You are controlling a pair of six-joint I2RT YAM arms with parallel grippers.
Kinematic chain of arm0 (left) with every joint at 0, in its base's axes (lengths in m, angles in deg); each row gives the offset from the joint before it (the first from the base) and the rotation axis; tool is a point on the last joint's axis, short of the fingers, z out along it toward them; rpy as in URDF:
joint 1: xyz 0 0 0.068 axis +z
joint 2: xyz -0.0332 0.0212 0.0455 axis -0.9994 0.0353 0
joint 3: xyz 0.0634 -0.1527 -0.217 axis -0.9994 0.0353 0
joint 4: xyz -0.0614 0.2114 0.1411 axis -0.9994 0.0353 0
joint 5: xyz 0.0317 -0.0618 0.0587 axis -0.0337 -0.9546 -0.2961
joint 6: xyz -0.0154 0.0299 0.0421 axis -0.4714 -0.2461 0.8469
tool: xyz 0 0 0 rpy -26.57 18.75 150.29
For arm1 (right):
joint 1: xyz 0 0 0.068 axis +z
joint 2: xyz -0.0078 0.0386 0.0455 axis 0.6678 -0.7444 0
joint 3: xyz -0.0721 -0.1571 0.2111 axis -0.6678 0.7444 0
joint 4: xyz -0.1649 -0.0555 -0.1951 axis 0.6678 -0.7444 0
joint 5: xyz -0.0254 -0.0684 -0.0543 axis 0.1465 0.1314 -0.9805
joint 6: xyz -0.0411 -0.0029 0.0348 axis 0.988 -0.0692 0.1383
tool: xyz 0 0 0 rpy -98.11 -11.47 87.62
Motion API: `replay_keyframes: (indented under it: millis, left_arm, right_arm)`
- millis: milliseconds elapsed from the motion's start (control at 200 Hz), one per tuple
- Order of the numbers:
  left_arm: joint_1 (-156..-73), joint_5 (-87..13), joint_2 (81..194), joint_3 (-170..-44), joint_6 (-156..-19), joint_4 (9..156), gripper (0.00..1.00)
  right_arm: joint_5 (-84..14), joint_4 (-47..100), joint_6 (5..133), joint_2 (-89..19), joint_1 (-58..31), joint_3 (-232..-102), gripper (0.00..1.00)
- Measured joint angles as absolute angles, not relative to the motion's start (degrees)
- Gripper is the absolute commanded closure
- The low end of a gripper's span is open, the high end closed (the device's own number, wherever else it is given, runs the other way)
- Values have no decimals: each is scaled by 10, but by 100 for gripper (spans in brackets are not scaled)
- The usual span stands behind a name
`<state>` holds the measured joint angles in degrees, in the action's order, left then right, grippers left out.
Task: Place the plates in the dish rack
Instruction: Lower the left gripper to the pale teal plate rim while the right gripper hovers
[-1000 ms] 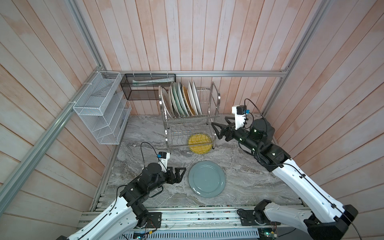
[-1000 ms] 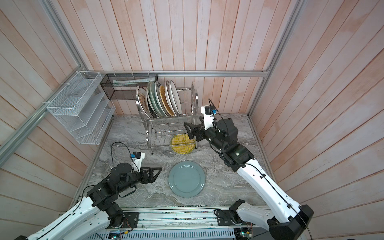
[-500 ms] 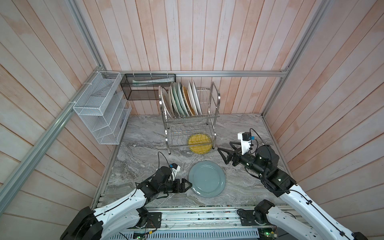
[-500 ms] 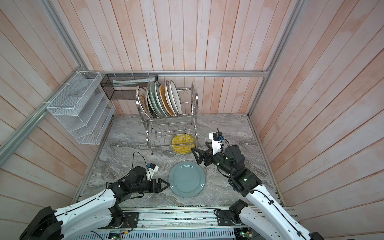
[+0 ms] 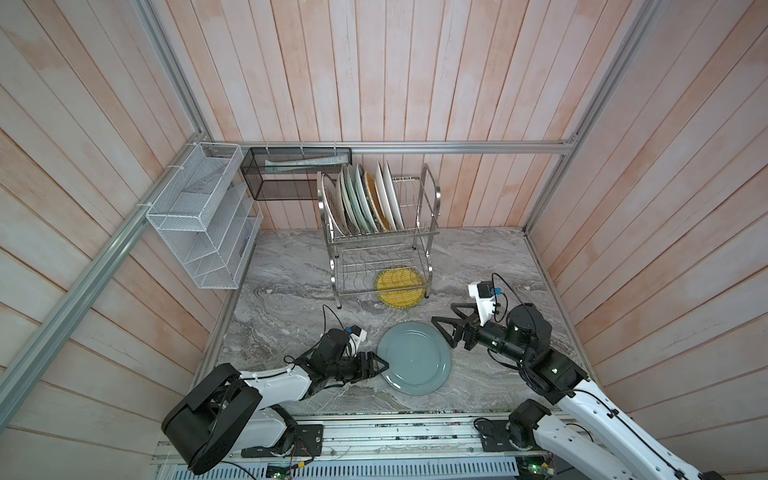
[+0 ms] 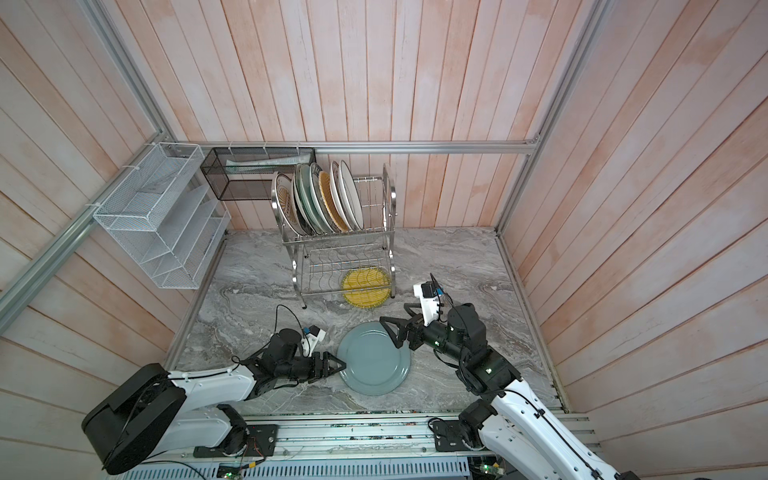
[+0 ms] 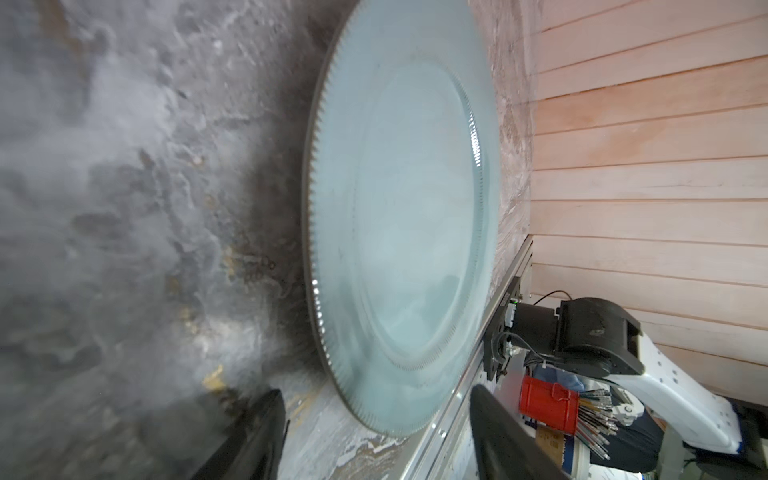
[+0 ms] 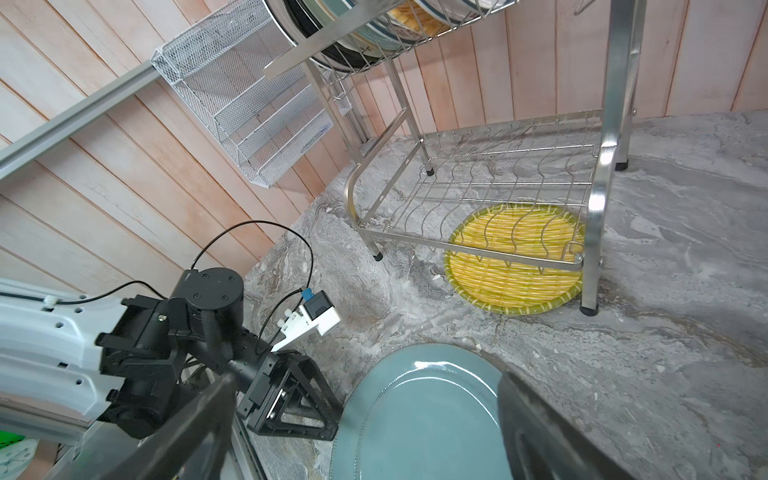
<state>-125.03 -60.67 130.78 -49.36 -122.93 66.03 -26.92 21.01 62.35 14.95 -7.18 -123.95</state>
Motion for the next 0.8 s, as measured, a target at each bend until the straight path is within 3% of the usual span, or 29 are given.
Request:
replay_keyframes:
  millis: [255,435,800]
  left_arm:
    - [-1246,-621,1369,-494,-1252,569,34]
    - [-1246,-642,1439,-505,-1268,493,44]
    - [-1241,-650,1523,-518,-1308,426,94]
  right_arm:
    - [-258,217,613,156,-72,-1224,2]
    - [-257,223,609,155,-72,-1218,2]
    - [-257,225,608,165,-72,-1218,2]
